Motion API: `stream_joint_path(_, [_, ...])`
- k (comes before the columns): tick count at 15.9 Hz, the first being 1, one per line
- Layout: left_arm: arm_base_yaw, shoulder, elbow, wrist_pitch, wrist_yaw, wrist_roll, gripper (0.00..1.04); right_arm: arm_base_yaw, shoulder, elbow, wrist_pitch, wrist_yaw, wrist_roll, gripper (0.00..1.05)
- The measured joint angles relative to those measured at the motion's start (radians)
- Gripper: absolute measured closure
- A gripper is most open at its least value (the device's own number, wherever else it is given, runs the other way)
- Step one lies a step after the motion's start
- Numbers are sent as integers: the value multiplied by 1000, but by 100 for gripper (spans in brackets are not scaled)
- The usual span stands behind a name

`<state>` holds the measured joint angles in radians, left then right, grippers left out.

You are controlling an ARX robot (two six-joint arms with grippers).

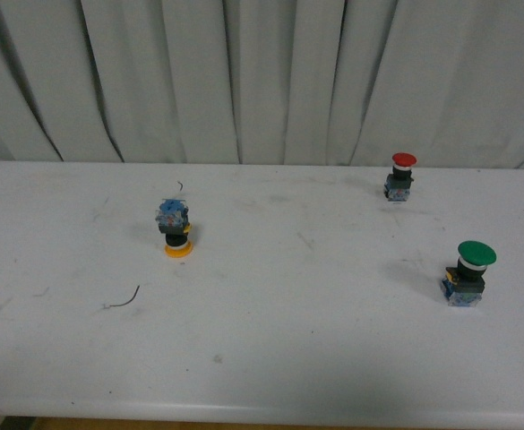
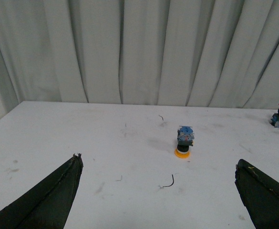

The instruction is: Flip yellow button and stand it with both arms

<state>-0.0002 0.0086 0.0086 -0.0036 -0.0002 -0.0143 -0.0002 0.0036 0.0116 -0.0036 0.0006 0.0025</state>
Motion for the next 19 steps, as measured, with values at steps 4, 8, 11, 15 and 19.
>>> stream_joint_path(4, [0,0,0,0,0,0,7,0,0,0,0,0,0,6])
stream_joint_path(8, [0,0,0,0,0,0,7,0,0,0,0,0,0,6])
stream_joint_path(11, [0,0,0,0,0,0,7,0,0,0,0,0,0,6])
stream_joint_path(15, [0,0,0,0,0,0,7,0,0,0,0,0,0,6])
stream_joint_path(19, [0,0,0,0,0,0,7,0,0,0,0,0,0,6])
